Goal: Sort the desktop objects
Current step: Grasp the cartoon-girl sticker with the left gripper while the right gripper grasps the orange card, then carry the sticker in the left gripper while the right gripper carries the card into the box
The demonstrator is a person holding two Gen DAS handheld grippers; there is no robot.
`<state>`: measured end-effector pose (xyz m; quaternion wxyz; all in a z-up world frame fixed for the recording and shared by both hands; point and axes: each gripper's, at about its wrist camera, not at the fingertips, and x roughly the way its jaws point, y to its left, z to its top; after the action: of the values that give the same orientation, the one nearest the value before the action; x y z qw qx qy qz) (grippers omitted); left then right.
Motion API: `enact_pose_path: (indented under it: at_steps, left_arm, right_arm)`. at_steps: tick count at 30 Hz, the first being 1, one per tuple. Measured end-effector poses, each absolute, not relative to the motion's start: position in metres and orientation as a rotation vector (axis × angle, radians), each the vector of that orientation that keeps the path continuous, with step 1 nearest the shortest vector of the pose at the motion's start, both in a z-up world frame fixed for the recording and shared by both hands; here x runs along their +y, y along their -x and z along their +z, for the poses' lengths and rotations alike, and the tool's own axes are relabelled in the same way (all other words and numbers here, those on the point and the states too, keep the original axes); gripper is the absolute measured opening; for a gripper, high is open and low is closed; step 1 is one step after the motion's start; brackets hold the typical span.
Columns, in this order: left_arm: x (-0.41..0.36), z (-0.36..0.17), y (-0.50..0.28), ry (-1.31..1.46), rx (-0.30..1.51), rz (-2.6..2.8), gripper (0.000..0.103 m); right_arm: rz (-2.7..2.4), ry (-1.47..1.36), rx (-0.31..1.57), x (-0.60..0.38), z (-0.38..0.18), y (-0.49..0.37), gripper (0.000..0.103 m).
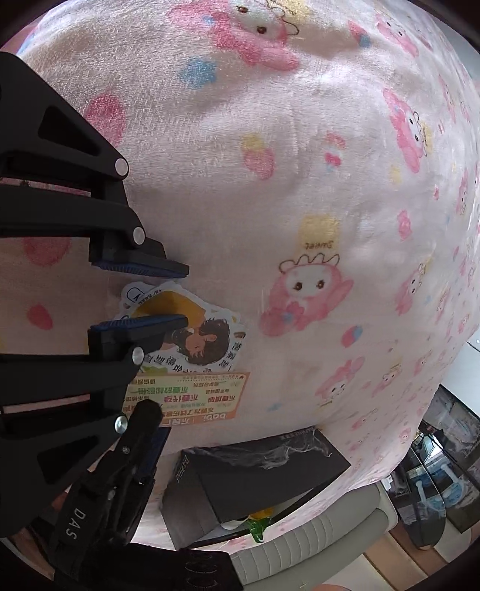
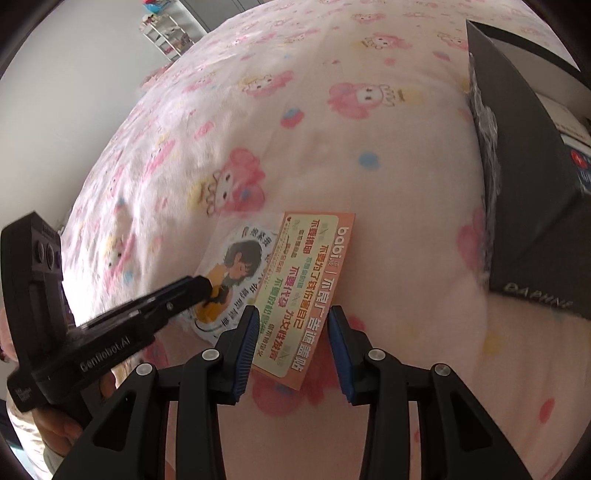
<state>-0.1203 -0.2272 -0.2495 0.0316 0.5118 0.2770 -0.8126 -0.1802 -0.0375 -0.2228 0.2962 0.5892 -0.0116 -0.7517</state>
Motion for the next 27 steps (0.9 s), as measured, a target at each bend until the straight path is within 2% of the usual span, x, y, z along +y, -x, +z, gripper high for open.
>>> enact_pose_path:
  at_steps: [1,3,7,16,23,27]
  left_arm:
    - [-0.228,-0.251,0.121,-1.576,0.861,-2.497,0.030]
    - [-0.224,-0.256,0.130,-1.583,0.834,-2.504,0.032]
    - [-0.206,-0.253,0.141,-1.612,0.683,-2.522,0.032]
    - [-0.162,-0.216,0.097,-1.627,0.692,-2.606,0.032]
    - [-0.110,-0.237,0.080,-1.731,0.692,-2.589,0.032]
    - [-0.099,-0.237,0.073,-1.723,0.609,-2.590,0.032]
  right_arm:
    - [-1.998,-1.573,-0.026,-0.037,-0.225,0.179,0.034]
    - [-2.002,-1.589,-0.017,-0.038,-0.233,0.182,0.034]
    - [-2.004,-1.618,-0.003,-0.043,-0.244,0.184,0.036]
    - [-2.060,-1.542,-0.009,-0.009,-0.205,0.145,0.036]
    - [-2.112,-1.532,-0.049,0.028,-0.196,0.116,0.036]
    - [-2.116,-1.593,-0.082,0.049,-0.210,0.106,0.036]
